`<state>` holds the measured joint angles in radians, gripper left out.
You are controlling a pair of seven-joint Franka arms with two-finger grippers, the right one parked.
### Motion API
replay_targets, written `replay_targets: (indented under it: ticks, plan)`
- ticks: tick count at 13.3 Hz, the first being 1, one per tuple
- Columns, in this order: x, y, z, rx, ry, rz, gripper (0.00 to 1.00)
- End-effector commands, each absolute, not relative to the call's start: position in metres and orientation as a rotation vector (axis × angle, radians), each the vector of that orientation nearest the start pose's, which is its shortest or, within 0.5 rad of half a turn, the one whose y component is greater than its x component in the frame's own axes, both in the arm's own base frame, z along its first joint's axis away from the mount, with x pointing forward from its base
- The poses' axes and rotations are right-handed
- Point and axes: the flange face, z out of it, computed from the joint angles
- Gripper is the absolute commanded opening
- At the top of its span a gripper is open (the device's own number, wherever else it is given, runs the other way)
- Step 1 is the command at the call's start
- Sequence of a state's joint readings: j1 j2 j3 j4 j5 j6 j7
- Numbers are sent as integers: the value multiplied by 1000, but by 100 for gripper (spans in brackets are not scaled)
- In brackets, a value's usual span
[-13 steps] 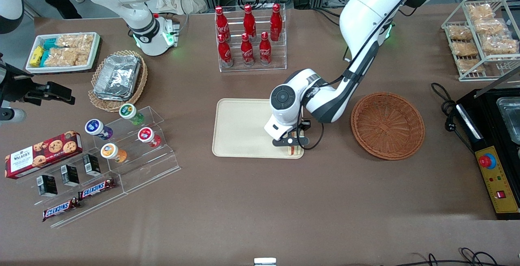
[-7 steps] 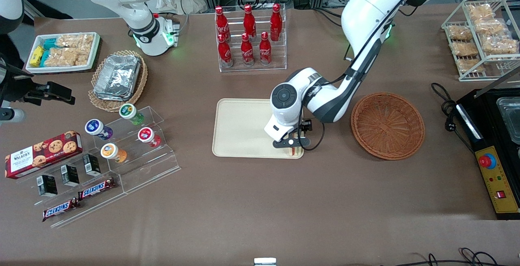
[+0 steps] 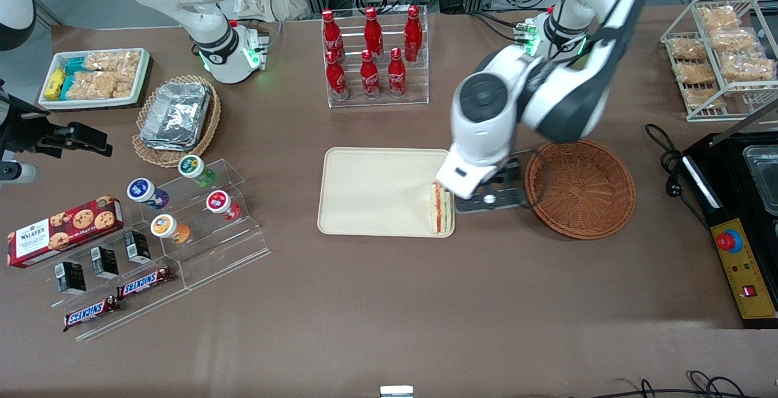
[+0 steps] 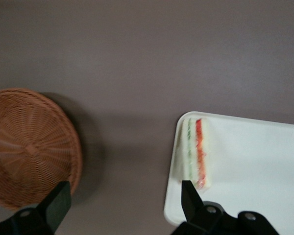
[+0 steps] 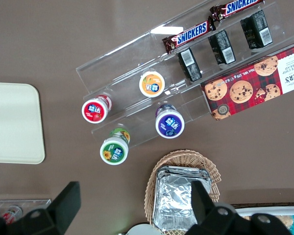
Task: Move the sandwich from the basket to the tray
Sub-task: 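Raise the left gripper away from the sandwich on the tray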
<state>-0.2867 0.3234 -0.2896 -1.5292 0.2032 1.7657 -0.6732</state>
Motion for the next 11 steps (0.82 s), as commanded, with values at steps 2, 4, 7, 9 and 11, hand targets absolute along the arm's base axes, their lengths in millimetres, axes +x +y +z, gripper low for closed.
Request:
replay_targets:
  ticks: [2, 4, 7, 9, 11]
  plan:
    - [570, -196, 550, -3098, 18, 31, 100]
    - [571, -123, 570, -3167, 158, 41, 100]
    - [579, -51, 567, -3204, 408, -9, 100]
    - [589, -34, 561, -3195, 401, -87, 100]
    - [600, -34, 561, -3170, 399, -97, 100]
